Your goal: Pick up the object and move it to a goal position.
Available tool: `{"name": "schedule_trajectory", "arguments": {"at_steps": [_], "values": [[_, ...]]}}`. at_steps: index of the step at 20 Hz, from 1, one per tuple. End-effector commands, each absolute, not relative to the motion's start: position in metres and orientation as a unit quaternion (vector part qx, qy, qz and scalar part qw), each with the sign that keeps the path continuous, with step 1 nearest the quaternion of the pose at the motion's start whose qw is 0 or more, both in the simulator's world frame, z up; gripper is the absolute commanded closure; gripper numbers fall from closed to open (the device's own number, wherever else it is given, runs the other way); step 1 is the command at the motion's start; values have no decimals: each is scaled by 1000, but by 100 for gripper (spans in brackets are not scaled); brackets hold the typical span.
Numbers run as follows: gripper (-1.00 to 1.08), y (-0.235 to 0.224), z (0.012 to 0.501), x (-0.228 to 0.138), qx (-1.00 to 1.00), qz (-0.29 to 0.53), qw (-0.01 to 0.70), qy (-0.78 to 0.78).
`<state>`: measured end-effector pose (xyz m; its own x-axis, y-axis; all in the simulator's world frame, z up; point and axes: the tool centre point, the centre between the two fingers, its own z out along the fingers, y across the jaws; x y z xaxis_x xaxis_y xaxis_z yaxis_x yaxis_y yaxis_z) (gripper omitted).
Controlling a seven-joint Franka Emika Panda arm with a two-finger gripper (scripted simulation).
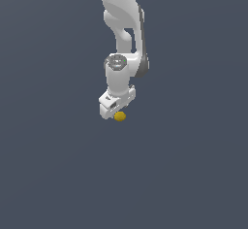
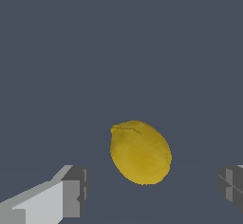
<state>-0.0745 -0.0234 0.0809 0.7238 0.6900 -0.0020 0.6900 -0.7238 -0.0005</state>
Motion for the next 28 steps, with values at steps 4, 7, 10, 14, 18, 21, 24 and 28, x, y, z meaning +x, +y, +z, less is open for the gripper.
{"name": "schedule_trajectory", "arguments": {"at_steps": [4, 7, 10, 14, 18, 21, 24, 28], "values": [[-92, -23, 78, -77, 923, 0, 0, 384], [-92, -23, 77, -77, 924, 0, 0, 382], [-92, -23, 71, -77, 924, 0, 0, 382], [-92, -23, 55, -78, 924, 0, 0, 383], [-92, -23, 38, -78, 923, 0, 0, 384], [-92, -23, 30, -78, 923, 0, 0, 384], [-92, -23, 28, -78, 923, 0, 0, 384], [108, -23, 28, -78, 923, 0, 0, 384]]}}
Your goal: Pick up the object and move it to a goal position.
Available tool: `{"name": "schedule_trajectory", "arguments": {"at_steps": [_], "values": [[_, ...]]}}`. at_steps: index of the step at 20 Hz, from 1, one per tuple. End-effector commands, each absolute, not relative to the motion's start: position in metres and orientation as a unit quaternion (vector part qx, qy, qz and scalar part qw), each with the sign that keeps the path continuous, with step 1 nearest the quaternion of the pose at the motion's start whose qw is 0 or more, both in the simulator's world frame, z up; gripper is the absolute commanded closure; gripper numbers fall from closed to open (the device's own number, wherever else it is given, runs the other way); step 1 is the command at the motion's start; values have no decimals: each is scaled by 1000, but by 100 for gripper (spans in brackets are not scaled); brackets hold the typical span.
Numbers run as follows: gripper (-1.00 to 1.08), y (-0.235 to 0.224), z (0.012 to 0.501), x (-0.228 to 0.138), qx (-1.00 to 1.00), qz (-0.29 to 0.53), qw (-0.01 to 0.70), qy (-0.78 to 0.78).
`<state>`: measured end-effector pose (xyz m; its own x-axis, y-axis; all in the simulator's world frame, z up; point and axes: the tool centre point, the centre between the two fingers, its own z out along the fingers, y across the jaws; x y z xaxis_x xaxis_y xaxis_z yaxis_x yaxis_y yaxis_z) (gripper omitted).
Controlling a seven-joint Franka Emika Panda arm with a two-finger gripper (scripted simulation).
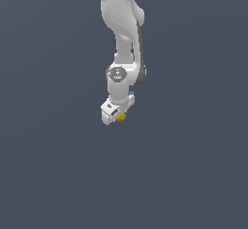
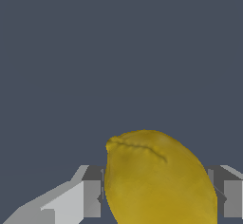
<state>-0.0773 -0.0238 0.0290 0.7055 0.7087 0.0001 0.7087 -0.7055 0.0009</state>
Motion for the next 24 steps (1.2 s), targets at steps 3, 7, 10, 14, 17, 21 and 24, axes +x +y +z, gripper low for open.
{"name": "schedule_trajectory", "arguments": {"at_steps": [3, 7, 10, 14, 17, 21, 24], "values": [[108, -23, 28, -78, 923, 0, 0, 384], [108, -24, 29, -77, 923, 0, 1, 384], [108, -25, 31, -77, 923, 0, 1, 384], [108, -31, 42, -77, 923, 0, 1, 384], [108, -39, 56, -78, 923, 0, 1, 384], [108, -54, 82, -78, 923, 0, 0, 384], [108, -68, 107, -79, 923, 0, 0, 384]]}}
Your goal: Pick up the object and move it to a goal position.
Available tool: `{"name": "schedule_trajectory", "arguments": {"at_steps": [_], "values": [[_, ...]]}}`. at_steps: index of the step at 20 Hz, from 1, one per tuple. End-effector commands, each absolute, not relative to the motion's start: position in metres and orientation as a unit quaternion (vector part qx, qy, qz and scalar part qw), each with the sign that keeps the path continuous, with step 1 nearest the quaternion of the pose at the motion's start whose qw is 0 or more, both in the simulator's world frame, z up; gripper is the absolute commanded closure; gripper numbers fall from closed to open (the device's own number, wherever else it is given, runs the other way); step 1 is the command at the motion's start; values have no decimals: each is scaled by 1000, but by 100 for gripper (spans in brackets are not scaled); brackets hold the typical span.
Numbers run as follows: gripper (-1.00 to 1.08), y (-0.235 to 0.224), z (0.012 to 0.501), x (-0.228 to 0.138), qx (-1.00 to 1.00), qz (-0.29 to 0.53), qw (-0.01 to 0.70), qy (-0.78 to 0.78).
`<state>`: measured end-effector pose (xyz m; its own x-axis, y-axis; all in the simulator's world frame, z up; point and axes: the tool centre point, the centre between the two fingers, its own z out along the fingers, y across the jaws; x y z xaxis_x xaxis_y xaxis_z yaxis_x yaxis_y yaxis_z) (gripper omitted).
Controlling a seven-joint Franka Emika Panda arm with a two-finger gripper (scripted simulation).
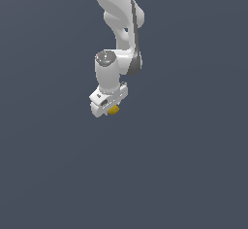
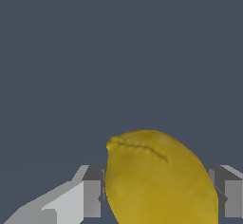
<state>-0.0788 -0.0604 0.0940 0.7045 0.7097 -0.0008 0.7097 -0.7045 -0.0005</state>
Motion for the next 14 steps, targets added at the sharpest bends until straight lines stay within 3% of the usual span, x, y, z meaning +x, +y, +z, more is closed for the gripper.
{"name": "schedule_trajectory", "arguments": {"at_steps": [1, 14], "values": [[108, -73, 117, -79, -923, 0, 0, -384], [108, -138, 234, -78, -923, -1, 1, -385]]}}
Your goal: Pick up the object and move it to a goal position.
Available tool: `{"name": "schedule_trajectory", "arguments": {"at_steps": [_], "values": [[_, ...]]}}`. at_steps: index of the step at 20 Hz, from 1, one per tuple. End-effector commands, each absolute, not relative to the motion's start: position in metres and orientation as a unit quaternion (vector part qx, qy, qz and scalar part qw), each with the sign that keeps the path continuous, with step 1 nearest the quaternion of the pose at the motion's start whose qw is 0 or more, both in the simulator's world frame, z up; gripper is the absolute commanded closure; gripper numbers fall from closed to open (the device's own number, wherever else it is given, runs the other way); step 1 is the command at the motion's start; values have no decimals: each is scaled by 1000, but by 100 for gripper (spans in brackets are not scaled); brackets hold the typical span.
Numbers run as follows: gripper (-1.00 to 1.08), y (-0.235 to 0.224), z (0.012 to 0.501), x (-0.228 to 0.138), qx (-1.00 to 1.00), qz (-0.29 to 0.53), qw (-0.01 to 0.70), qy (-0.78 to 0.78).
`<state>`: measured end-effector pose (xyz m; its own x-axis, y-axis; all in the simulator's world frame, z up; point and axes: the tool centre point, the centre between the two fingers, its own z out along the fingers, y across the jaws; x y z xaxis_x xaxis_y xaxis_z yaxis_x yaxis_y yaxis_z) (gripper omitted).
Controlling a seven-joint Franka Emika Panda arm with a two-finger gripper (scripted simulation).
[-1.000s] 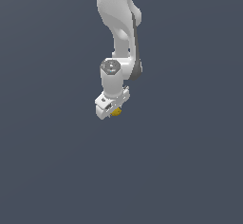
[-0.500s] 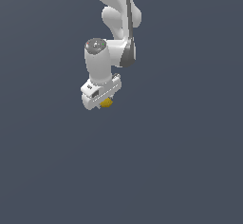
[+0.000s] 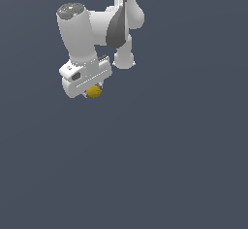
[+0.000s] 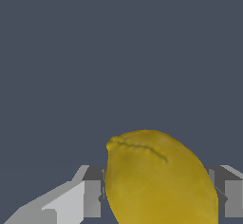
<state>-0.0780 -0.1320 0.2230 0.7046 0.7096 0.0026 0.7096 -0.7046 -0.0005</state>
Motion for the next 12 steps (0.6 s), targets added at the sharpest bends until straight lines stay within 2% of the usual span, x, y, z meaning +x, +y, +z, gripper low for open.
{"name": "schedule_trajectory", "arguments": {"at_steps": [1, 12], "values": [[108, -142, 240, -78, -923, -1, 1, -385], [108, -160, 272, -76, -923, 0, 0, -384]]}}
